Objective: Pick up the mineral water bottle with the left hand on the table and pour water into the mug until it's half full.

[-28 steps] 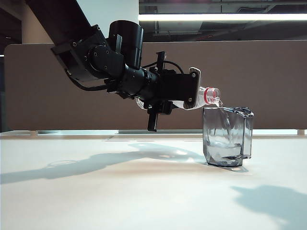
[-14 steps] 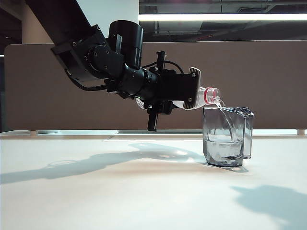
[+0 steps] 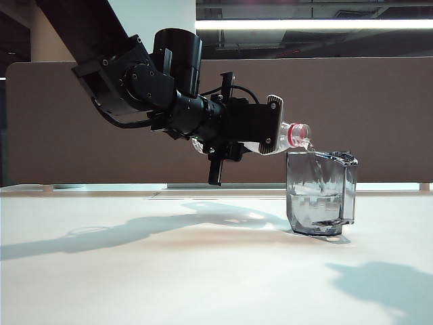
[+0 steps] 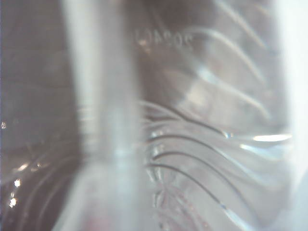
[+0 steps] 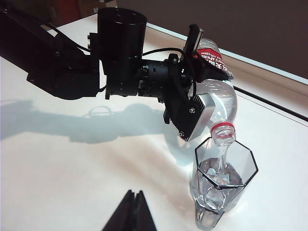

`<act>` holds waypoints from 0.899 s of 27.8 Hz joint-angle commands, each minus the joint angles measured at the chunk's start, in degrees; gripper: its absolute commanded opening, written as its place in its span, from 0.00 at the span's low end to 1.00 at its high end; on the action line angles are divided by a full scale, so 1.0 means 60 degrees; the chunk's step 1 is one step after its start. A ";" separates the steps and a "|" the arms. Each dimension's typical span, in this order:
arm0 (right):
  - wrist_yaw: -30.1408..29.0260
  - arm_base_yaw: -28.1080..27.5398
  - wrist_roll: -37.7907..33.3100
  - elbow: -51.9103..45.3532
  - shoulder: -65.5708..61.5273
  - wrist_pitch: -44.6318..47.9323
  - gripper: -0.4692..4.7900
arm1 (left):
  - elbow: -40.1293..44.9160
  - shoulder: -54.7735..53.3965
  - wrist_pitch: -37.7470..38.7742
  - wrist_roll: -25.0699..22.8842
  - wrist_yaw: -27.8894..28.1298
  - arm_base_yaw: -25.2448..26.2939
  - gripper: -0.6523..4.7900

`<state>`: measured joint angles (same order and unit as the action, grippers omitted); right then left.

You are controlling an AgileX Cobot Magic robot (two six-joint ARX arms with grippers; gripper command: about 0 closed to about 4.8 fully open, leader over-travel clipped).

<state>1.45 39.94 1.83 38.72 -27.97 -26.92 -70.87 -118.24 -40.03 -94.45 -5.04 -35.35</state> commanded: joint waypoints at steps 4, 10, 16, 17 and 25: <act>-0.0025 0.0000 0.0018 0.0062 0.0004 0.0164 0.08 | -0.0066 0.0095 -0.0404 0.1133 -0.0044 -0.0007 0.34; -0.0022 0.0000 0.0018 0.0062 0.0004 0.0164 0.08 | -0.0066 0.0106 -0.0404 0.3555 -0.0040 -0.0080 0.34; -0.0022 0.0000 0.0018 0.0062 0.0004 0.0164 0.08 | -0.0055 0.0229 -0.0127 0.6116 -0.0044 -0.0076 0.34; -0.0018 0.0000 0.0022 0.0062 0.0004 0.0164 0.08 | -0.0047 0.0291 -0.0015 0.6422 -0.0044 -0.0076 0.34; -0.0022 0.0000 0.0022 0.0062 0.0004 0.0164 0.08 | 0.0025 0.1239 0.1592 0.9679 -0.0040 0.0025 0.34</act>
<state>1.45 39.94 1.83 38.72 -27.97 -26.92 -70.74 -112.46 -31.07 -41.21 -5.13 -35.46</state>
